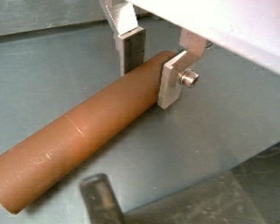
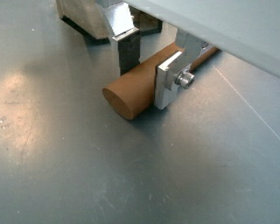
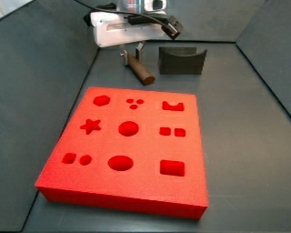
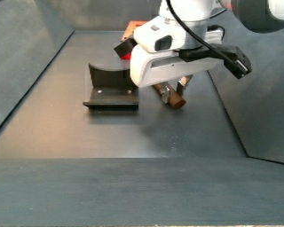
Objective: Pick up the oval object. Move up. Place the oval object on the fixture. Regrasp the oval object. Move to above the board. Insert the oval object.
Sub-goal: Pick up the oval object, then move up.
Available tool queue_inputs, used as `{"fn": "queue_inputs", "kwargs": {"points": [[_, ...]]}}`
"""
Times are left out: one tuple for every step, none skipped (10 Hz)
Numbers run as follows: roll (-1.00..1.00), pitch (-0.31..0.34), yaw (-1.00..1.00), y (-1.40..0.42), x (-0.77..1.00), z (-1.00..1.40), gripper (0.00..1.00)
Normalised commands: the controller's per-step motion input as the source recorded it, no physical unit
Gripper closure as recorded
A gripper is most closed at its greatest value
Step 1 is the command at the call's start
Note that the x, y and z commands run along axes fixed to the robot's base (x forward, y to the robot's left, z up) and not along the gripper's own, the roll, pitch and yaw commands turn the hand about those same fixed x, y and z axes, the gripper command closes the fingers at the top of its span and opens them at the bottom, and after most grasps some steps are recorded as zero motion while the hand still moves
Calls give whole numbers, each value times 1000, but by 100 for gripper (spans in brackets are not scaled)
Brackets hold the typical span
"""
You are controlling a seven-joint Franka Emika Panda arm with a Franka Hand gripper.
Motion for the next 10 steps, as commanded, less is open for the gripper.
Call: {"fn": "queue_inputs", "kwargs": {"points": [[0,0,0,0,0,0,100],[0,0,0,0,0,0,100],[0,0,0,0,0,0,100],[0,0,0,0,0,0,100],[0,0,0,0,0,0,100],[0,0,0,0,0,0,100],[0,0,0,0,0,0,100],[0,0,0,0,0,833,100],[-6,53,24,-20,-70,807,100],[-16,74,26,-24,-89,720,100]]}}
